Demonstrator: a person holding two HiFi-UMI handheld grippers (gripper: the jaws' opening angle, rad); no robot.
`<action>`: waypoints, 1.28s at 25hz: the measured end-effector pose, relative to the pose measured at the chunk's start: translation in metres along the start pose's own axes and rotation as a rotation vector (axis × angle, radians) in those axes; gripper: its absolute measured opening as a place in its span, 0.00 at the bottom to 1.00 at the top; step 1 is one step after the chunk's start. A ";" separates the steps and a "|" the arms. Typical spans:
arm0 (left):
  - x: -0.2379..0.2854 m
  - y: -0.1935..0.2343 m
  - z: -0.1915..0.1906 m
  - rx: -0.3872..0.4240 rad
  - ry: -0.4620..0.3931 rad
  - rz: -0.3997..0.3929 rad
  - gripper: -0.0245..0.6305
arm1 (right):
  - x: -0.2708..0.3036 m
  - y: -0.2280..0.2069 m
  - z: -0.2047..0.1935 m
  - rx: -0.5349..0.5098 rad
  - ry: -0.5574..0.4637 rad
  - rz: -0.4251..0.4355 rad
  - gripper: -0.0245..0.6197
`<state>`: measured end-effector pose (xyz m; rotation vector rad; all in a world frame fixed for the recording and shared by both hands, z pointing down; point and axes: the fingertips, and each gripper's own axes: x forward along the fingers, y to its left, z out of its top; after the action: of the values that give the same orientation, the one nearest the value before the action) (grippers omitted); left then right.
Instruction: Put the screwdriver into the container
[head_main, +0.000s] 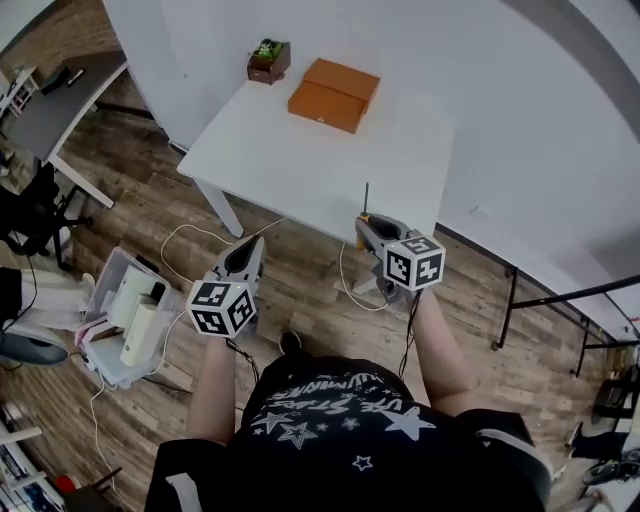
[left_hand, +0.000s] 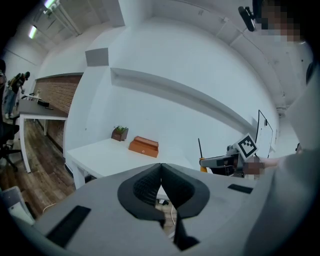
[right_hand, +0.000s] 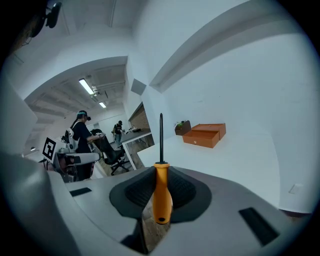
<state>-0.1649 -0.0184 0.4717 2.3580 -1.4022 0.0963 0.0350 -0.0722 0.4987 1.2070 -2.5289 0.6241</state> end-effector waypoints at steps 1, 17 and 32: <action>0.003 0.008 0.004 0.002 0.002 -0.009 0.07 | 0.007 0.001 0.005 0.003 -0.005 -0.009 0.17; 0.057 0.072 0.029 -0.021 0.043 -0.097 0.07 | 0.062 -0.022 0.032 0.044 0.008 -0.118 0.17; 0.195 0.122 0.084 0.013 0.075 -0.089 0.07 | 0.160 -0.144 0.119 0.001 -0.003 -0.142 0.17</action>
<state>-0.1840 -0.2621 0.4808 2.3979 -1.2645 0.1680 0.0428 -0.3188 0.4994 1.3743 -2.4183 0.5898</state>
